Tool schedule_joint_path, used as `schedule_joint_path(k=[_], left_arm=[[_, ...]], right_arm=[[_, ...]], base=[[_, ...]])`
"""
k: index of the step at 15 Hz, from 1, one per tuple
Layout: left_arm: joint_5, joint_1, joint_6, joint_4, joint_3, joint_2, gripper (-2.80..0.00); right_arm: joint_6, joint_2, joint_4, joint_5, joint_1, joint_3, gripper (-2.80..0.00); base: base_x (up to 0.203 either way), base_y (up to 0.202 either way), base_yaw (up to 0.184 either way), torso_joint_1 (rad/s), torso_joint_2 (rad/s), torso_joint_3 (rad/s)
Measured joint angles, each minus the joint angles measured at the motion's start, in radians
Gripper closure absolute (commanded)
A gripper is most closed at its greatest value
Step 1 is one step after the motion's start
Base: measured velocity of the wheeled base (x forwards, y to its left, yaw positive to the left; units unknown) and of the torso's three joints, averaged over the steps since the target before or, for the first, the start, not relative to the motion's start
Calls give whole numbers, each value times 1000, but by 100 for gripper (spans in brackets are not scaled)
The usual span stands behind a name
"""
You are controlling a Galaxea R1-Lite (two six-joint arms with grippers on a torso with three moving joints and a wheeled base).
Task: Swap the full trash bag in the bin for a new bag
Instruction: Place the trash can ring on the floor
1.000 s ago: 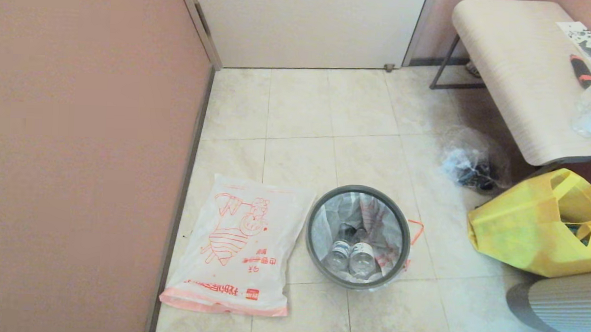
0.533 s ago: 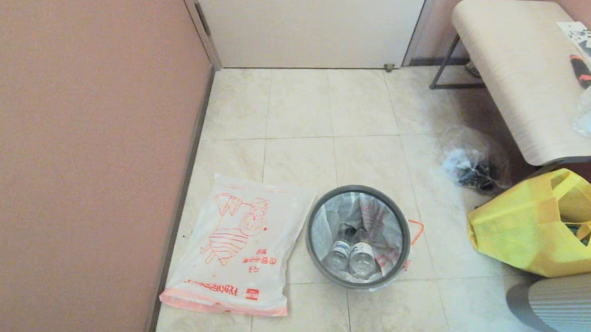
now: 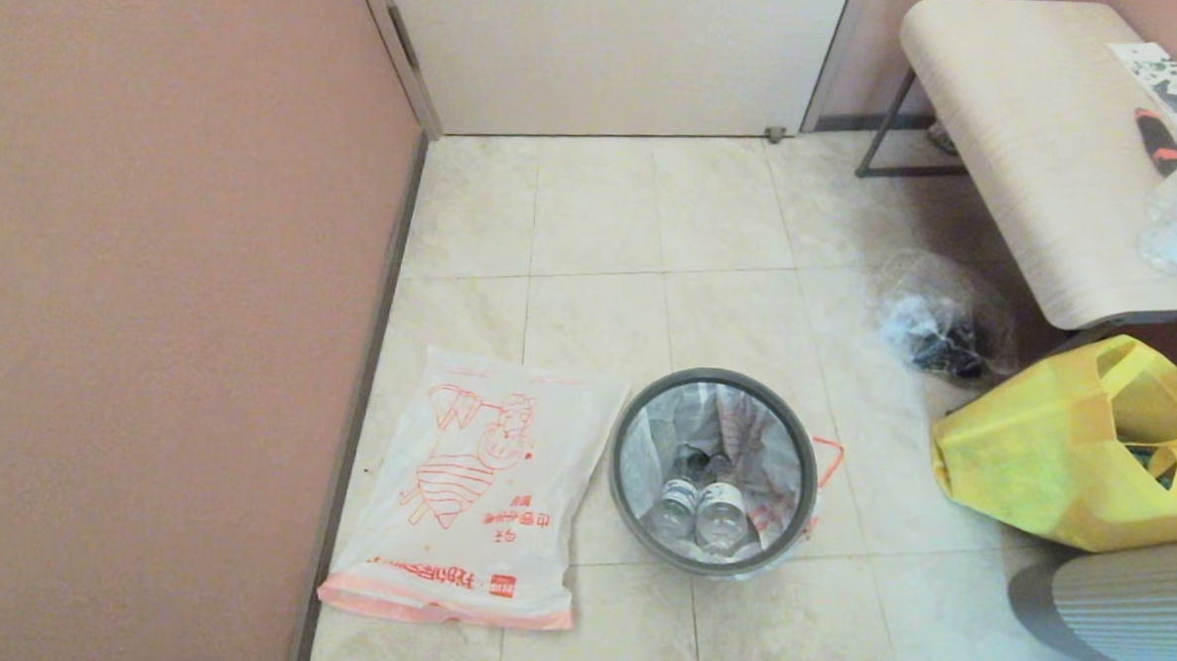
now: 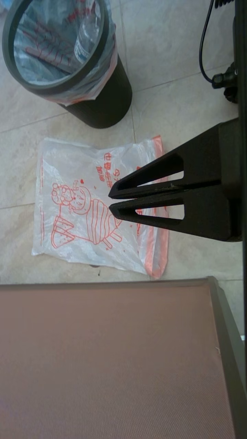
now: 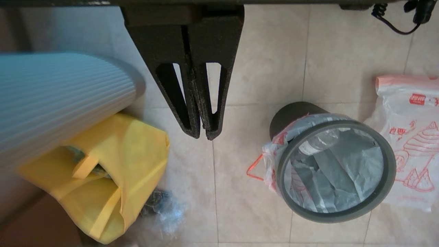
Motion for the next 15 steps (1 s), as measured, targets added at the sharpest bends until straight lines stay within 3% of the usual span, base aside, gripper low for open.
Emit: schedule_joint_path(k=[4, 8, 12, 15], left_arm=[[0, 0, 0, 0, 0, 0, 0], [0, 0, 1, 0, 0, 0, 0], [0, 0, 0, 0, 0, 0, 0], [0, 0, 0, 0, 0, 0, 0]], right_arm=[[-61, 239, 6, 0, 4, -215, 0], [-82, 601, 6, -12, 11, -404, 0], [1, 1034, 4, -51, 80, -610, 0], [104, 1351, 5, -146, 171, -775, 0]], base=[[0, 0, 0, 0, 0, 0], [0, 0, 0, 0, 0, 0], [0, 0, 0, 0, 0, 0], [0, 0, 0, 0, 0, 0]])
